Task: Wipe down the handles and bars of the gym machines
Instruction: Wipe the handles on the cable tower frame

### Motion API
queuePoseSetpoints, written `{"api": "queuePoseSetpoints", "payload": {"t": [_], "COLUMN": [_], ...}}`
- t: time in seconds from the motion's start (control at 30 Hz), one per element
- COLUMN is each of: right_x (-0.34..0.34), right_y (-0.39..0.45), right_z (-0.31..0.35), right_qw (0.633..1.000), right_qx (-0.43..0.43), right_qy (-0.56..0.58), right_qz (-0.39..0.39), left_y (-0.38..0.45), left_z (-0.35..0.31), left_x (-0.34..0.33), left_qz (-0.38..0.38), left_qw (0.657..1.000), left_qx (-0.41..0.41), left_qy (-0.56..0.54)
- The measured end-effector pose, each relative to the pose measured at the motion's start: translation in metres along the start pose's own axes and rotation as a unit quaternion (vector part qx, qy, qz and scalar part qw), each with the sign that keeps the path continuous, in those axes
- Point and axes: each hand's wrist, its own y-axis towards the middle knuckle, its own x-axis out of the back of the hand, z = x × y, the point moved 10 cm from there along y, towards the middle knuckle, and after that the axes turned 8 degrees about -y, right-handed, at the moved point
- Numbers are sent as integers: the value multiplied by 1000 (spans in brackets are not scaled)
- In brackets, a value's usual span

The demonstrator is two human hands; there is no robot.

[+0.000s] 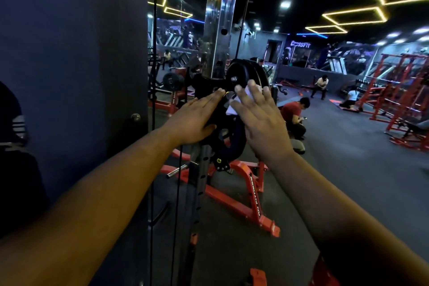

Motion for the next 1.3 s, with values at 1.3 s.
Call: {"api": "queuePoseSetpoints", "payload": {"t": [1.3], "right_x": [-34], "right_y": [-79], "right_z": [55], "right_qw": [949], "right_qx": [284], "right_qy": [-91], "right_qz": [107], "left_y": [-37], "left_z": [16], "left_x": [-50], "left_qz": [69], "left_qw": [993], "left_qx": [20], "left_qy": [92]}}
